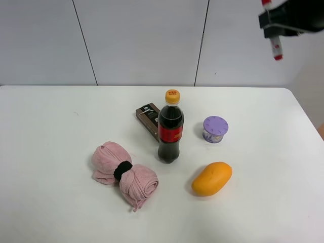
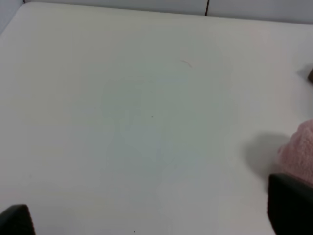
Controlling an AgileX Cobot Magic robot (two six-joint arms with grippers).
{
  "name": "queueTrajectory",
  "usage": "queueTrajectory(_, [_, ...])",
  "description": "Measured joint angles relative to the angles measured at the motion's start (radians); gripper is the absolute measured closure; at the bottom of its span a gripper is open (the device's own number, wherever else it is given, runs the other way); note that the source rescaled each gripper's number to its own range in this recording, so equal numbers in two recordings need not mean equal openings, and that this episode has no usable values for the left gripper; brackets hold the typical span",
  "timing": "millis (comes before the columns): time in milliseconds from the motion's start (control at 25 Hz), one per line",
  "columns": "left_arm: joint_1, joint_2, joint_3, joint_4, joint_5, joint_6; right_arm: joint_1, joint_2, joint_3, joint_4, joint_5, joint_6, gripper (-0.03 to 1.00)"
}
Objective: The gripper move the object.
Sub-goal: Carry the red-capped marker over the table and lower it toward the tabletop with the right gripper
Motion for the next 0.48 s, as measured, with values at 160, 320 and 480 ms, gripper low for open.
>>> queueTrajectory(160, [0.000,0.000,0.000,0.000,0.000,0.000,0.198,0.075,-0.166,0.024,0.013,0.038,0.97])
queueTrajectory(320, [0.000,0.000,0.000,0.000,0.000,0.000,0.373,0.229,-0.318,0.024,0.012,0.064,0.97])
queueTrajectory(480, [0.000,0.000,0.000,0.000,0.000,0.000,0.510,0.422,-0.455,0.024,0.012,0.069,0.97])
